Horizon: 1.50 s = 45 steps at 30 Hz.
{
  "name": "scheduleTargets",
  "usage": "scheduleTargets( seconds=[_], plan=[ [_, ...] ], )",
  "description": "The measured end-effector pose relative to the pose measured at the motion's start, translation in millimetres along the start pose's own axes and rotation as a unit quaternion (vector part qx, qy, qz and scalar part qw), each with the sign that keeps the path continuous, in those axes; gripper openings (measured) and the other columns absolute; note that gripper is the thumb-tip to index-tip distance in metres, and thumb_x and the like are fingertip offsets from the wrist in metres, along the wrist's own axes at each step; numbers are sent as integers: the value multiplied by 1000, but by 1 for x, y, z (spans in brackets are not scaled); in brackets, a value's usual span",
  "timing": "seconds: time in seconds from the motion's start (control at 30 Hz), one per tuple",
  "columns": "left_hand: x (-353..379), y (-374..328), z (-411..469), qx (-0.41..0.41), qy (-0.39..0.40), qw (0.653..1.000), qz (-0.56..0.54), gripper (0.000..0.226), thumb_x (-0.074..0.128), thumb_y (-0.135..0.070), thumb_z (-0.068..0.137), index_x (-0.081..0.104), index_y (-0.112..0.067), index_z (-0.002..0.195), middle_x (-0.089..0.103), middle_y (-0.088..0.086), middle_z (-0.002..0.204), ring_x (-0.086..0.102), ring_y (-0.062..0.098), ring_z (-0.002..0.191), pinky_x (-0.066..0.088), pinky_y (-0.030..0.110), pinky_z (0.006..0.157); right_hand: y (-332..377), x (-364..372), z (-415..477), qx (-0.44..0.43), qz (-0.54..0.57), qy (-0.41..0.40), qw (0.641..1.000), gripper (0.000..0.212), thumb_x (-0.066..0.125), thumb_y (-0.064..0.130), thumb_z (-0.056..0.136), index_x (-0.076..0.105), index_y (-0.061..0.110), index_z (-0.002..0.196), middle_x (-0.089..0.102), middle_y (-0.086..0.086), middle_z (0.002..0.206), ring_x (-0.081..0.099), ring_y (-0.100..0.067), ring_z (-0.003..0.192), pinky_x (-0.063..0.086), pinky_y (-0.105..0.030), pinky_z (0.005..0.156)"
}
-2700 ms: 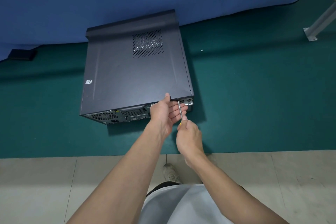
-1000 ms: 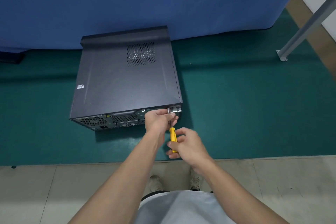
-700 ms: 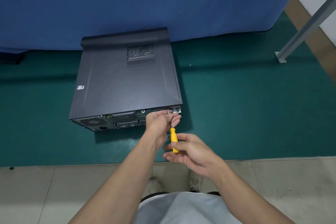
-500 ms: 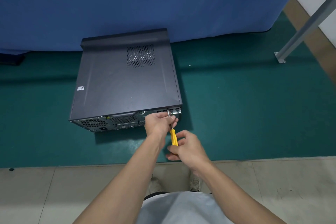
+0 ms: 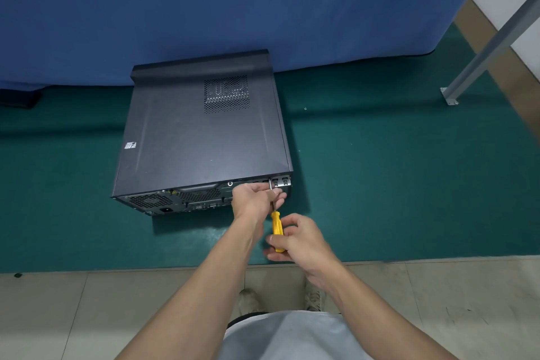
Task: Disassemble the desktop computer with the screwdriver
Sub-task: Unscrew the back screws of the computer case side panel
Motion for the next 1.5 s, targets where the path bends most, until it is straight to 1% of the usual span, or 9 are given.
scheduleTargets(
  seconds=[0.17, 0.4, 0.6, 0.83, 1.0, 1.2, 1.3, 1.4, 1.5],
  plan=[
    [2, 0, 0, -15, 50, 997, -51, 10, 49, 13, 93, 58, 8, 94, 69, 24, 89, 72, 29, 82, 60, 27, 67, 1, -1, -3, 63, 168, 94, 979, 22, 49, -5, 95, 53, -9, 116, 64, -23, 92, 69, -29, 74, 58, -34, 67],
    [-1, 0, 2, 1, 3, 1000, -15, 15, 65, 14, 82, 59, 4, 93, 70, 21, 85, 73, 28, 79, 60, 28, 68, 4, -5, 0, -1, -25, -26, 999, 23, 67, 1, 86, 54, 5, 105, 65, -15, 94, 68, -22, 69, 59, -33, 63],
    [3, -2, 2, -21, 42, 997, -60, 10, 49, 13, 93, 56, 11, 99, 67, 24, 86, 71, 31, 80, 60, 27, 66, 3, 2, -3, 74, 161, 111, 978, 14, 50, 0, 96, 55, -6, 109, 64, -21, 88, 68, -28, 70, 57, -35, 63],
    [1, -2, 2, -10, 10, 1000, -24, 16, 63, 15, 83, 58, 4, 94, 69, 21, 87, 72, 29, 80, 60, 31, 70, 3, -2, 2, 12, -12, -1, 1000, 20, 63, -1, 88, 53, 1, 105, 65, -14, 87, 68, -18, 62, 57, -28, 59],
    [6, -2, 3, -13, 38, 998, -42, 9, 50, 14, 92, 57, 8, 93, 67, 25, 89, 70, 30, 81, 60, 27, 68, 4, 0, 0, 81, 146, 106, 980, 15, 51, 3, 97, 54, -4, 109, 63, -20, 88, 67, -27, 67, 57, -35, 61],
    [2, -2, 6, -10, 7, 999, -31, 11, 60, 14, 85, 57, 6, 93, 68, 21, 85, 71, 30, 80, 60, 30, 68, 8, -3, 2, 16, -28, 12, 999, 11, 59, -1, 90, 53, 4, 98, 62, -13, 85, 66, -18, 60, 55, -26, 55],
    [3, -3, 5, -7, 2, 1000, -24, 11, 57, 13, 88, 59, 7, 97, 68, 23, 88, 71, 30, 81, 60, 28, 66, 5, -1, 2, 20, 19, 21, 999, 9, 58, 2, 92, 53, 3, 101, 62, -14, 87, 66, -18, 61, 55, -28, 57],
    [5, -4, 4, -16, 28, 998, -52, 14, 50, 12, 92, 56, 11, 105, 66, 26, 91, 70, 31, 83, 60, 28, 68, 6, 2, -2, 64, 126, 111, 984, 11, 49, 2, 97, 53, -1, 107, 64, -17, 87, 68, -27, 68, 58, -35, 64],
    [6, -1, 3, -21, 36, 997, -70, 18, 49, 12, 93, 53, 12, 111, 66, 28, 95, 70, 33, 85, 60, 30, 69, 6, -2, 0, 52, 84, 84, 992, 12, 50, -4, 95, 53, -1, 106, 64, -18, 89, 70, -25, 66, 58, -32, 62]
  ],
)
Point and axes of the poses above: each hand's wrist, its own z-axis towards the middle knuckle, its own x-axis out of the palm, y = z × x, the point moved 5 cm from there along z, towards the middle knuckle
